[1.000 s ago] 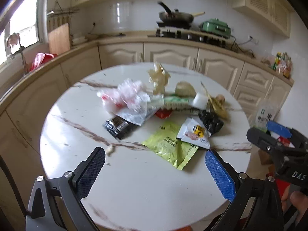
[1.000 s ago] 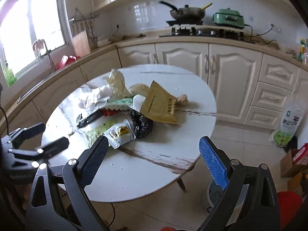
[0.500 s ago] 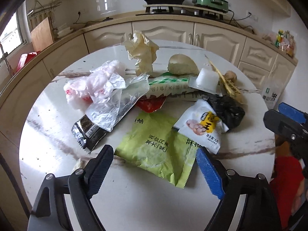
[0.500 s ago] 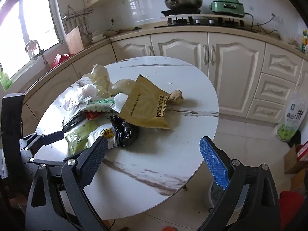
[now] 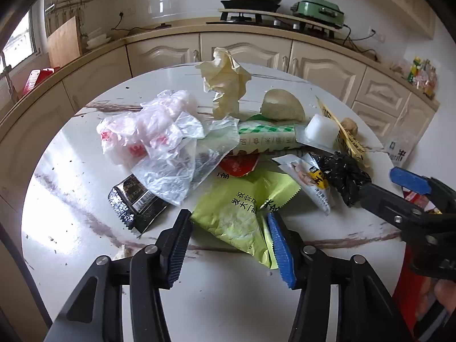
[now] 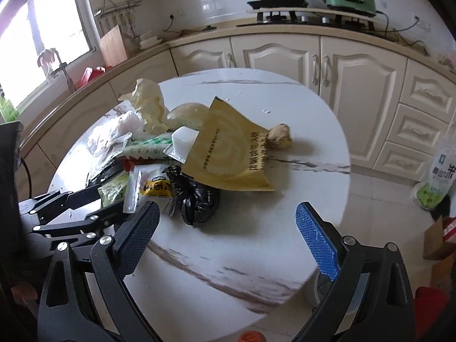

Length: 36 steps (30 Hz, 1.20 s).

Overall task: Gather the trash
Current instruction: 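Grasp the yellow-green snack bag with the left tool while the right tool grasps the black bag, then carry the snack bag and black bag over the blue bin with both tools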

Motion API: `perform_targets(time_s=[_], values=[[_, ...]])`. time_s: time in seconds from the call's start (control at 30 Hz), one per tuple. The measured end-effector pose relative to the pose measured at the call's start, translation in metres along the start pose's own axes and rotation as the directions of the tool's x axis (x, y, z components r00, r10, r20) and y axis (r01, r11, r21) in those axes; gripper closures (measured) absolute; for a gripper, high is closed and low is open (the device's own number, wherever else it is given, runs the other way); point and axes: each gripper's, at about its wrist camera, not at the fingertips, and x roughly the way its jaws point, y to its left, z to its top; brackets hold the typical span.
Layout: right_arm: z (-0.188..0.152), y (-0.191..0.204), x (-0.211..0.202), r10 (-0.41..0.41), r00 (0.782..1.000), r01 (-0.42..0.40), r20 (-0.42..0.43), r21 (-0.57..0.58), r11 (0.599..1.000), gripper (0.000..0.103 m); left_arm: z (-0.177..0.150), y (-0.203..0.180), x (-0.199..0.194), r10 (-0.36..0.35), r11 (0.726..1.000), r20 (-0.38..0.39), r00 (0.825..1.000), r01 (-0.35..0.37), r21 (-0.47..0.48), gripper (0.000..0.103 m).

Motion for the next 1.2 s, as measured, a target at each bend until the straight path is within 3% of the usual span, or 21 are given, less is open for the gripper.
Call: perform_targets(time_s=[0.03, 0.07, 0.1, 0.17, 0.23, 0.33, 0.4, 0.47, 0.53, 0.9, 1.03, 1.2], values=[[0.001, 0.002, 0.003, 0.01, 1.0, -0.01, -0.007, -0.006, 1.0, 0.008, 0.0, 0.003, -0.001, 0.0, 1.0, 0.002, 1.0, 0.0, -0.009, 0.062], [0.002, 0.003, 0.005, 0.015, 1.0, -0.016, -0.012, -0.008, 1.0, 0.01, -0.001, 0.007, -0.005, -0.007, 1.0, 0.007, 1.0, 0.007, -0.022, 0.078], [0.003, 0.005, 0.009, 0.018, 1.0, -0.018, -0.023, -0.012, 1.0, 0.013, -0.005, 0.011, -0.009, -0.017, 0.999, 0.004, 1.0, 0.017, -0.038, 0.078], [0.004, 0.007, 0.013, 0.017, 0.999, -0.018, -0.036, -0.016, 1.0, 0.032, -0.007, 0.019, -0.011, -0.011, 0.999, -0.002, 1.0, 0.011, -0.042, 0.079], [0.006, 0.01, 0.018, 0.014, 0.999, -0.015, -0.043, -0.024, 1.0, 0.041, -0.01, 0.025, -0.016, 0.0, 0.999, 0.001, 1.0, 0.0, -0.052, 0.081], [0.007, 0.015, 0.021, -0.007, 0.999, 0.005, -0.049, -0.046, 0.999, 0.042, -0.014, 0.033, -0.025, -0.002, 0.998, 0.007, 1.0, 0.002, -0.068, 0.085], [0.007, 0.017, 0.021, -0.002, 0.999, -0.001, -0.051, -0.056, 0.998, 0.052, -0.017, 0.036, -0.031, -0.017, 0.996, 0.012, 1.0, 0.017, -0.084, 0.09], [0.006, 0.021, 0.021, 0.018, 0.998, -0.022, -0.054, -0.071, 0.997, 0.07, -0.019, 0.042, -0.038, -0.028, 0.994, 0.022, 0.999, 0.031, -0.103, 0.094], [0.004, 0.025, 0.02, 0.018, 0.999, -0.022, -0.051, -0.085, 0.996, 0.07, -0.022, 0.044, -0.044, -0.029, 0.993, 0.035, 0.999, 0.033, -0.115, 0.096], [-0.013, 0.03, -0.022, 0.216, 0.976, -0.215, 0.031, -0.047, 0.976, 0.074, -0.042, 0.047, -0.078, -0.051, 0.989, 0.063, 0.997, 0.059, -0.136, 0.102], [-0.015, 0.039, -0.035, 0.239, 0.97, -0.235, 0.049, -0.068, 0.97, 0.074, -0.05, 0.046, -0.093, -0.044, 0.99, 0.075, 0.996, 0.054, -0.132, 0.102], [-0.019, 0.053, -0.034, 0.245, 0.969, -0.241, 0.034, -0.088, 0.967, 0.074, -0.056, 0.047, -0.088, -0.039, 0.989, 0.034, 0.999, 0.043, -0.142, 0.097]])
